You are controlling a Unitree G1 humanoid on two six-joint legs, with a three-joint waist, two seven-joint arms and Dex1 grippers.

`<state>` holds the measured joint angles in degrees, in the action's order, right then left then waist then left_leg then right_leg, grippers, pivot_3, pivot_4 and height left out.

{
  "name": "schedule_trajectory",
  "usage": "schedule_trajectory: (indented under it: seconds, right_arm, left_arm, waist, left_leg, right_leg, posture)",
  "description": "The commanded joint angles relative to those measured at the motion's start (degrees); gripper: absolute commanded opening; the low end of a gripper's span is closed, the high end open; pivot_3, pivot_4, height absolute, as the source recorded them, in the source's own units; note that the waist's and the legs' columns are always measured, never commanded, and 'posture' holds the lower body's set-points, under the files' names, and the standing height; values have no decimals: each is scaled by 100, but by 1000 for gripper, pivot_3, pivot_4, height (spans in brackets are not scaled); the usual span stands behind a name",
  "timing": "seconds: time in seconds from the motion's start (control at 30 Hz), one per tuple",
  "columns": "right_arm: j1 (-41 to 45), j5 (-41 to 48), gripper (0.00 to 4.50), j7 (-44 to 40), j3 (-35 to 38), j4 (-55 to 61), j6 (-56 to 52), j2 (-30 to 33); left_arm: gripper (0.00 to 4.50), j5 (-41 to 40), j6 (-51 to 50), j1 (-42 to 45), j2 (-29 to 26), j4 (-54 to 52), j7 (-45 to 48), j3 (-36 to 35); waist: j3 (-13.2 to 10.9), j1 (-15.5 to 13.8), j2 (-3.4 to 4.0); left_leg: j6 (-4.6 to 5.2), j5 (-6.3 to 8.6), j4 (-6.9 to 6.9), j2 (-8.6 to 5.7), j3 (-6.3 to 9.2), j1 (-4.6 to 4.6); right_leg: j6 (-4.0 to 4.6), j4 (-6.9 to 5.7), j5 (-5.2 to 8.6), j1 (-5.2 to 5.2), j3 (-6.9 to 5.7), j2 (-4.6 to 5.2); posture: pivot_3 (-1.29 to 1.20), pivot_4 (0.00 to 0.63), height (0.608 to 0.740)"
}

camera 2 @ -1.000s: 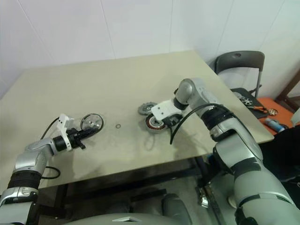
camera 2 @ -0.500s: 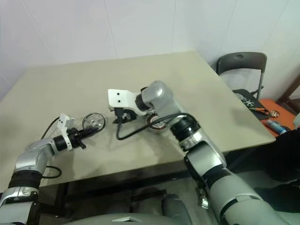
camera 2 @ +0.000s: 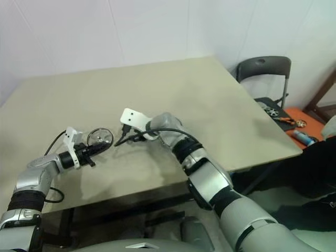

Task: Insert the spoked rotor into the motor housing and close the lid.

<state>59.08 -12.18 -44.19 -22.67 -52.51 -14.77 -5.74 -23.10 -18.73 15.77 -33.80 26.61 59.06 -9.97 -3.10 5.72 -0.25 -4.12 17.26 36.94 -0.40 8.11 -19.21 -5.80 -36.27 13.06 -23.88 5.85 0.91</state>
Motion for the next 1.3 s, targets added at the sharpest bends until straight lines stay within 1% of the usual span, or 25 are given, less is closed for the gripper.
schedule_trajectory:
  seconds: [0.03, 0.27, 0.5, 0.6, 0.63, 0.7, 0.8, 1.0, 1.13, 1.2, 1.27, 1.3]
  right_arm:
    - [141, 26, 2336, 162, 61, -212, 252, -208]
    - [-81, -94, 2336, 172, -170, -535, 371, -487]
    - [84, 394, 2336, 760, 480, -1311, -26, -745]
    - [107, 528, 2336, 953, 662, -1521, -131, -763]
    - [116, 587, 2336, 1010, 738, -1579, -185, -774]
    - [124, 628, 2336, 1087, 787, -1653, -244, -798]
    - [110, 627, 2336, 1095, 760, -1655, -266, -869]
    - [230, 760, 2336, 601, 730, -1292, -240, -903]
    - [233, 966, 2336, -168, 699, -492, -458, -664]
    - [145, 1086, 2336, -487, 679, 42, -688, -493]
    - [33, 1116, 2336, -580, 658, 466, -883, -351]
    - [-28, 1087, 2336, -555, 651, 651, -937, -272]
  left_arm:
    - [0, -45, -15, -75, -84, -265, -5, -101]
    - [0, -94, -101, -207, -67, -454, -58, -148]
    - [0, -189, -231, -252, -36, -682, -102, -188]
    - [0, -206, -262, -264, -54, -728, -120, -185]
    - [0, -204, -262, -256, -63, -717, -120, -184]
    - [0, -202, -264, -250, -78, -706, -118, -186]
    - [0, -213, -288, -270, -81, -743, -130, -186]
    - [0, -488, -672, -316, 70, -1162, -48, -117]
    - [0, -579, -802, -320, 349, -1566, -83, 88]
    - [0, -484, -806, -296, 492, -1671, -89, 278]
    - [0, -272, -658, -254, 575, -1606, -132, 472]
    - [0, -105, -515, -146, 650, -1411, -287, 534]
  waist:
    - [-1, 19, 1]
    - [0, 27, 0]
    - [-1, 6, 1]
    - [-3, -7, 5]
    - [-4, -8, 6]
    - [-4, -9, 7]
    - [-3, -12, 5]
    - [-3, 4, 5]
    - [-6, 41, 10]
    - [-6, 44, 9]
    - [-3, 48, 5]
    - [-6, 49, 10]
  left_leg:
    - [0, 0, 0, 0, -1, -1]
    - [0, 0, 1, 0, 1, -4]
    - [0, 0, 3, 0, 2, -2]
    - [0, 0, 3, -1, 2, 20]
    - [0, 0, 2, -1, 2, 40]
    - [1, 1, 0, -1, 1, 71]
    - [1, 1, 2, -1, 1, 77]
    - [1, 1, 1, -1, 1, 77]
    - [1, 1, -9, 0, 1, 68]
    - [1, 1, -12, 2, 1, 62]
    - [1, 1, -15, 2, 2, 63]
    - [1, 1, -15, 6, 2, 64]
  right_leg:
    - [0, 1, 0, -1, 1, 1]
    - [-1, -2, 0, -5, 1, -1]
    - [-1, -4, 0, -1, 1, 0]
    - [-1, -3, 0, 22, 1, 0]
    - [-1, 0, 1, 42, 1, 0]
    - [-7, 5, 6, 72, 1, 0]
    - [-18, 7, 17, 80, 1, -1]
    - [-19, 7, 13, 79, 1, -1]
    - [-10, 9, 7, 65, 2, -1]
    - [-4, 9, 4, 58, 2, -2]
    - [-4, 9, 4, 56, 2, -3]
    - [-5, 10, 5, 57, 2, -7]
  posture:
    - [0, 0, 740]
    - [0, 0, 740]
    - [0, 0, 740]
    - [0, 0, 740]
    - [0, 0, 740]
    - [0, 0, 740]
    - [0, 0, 740]
    - [0, 0, 740]
    - [0, 0, 740]
    - [0, 0, 740]
    - [0, 0, 740]
    - [0, 0, 740]
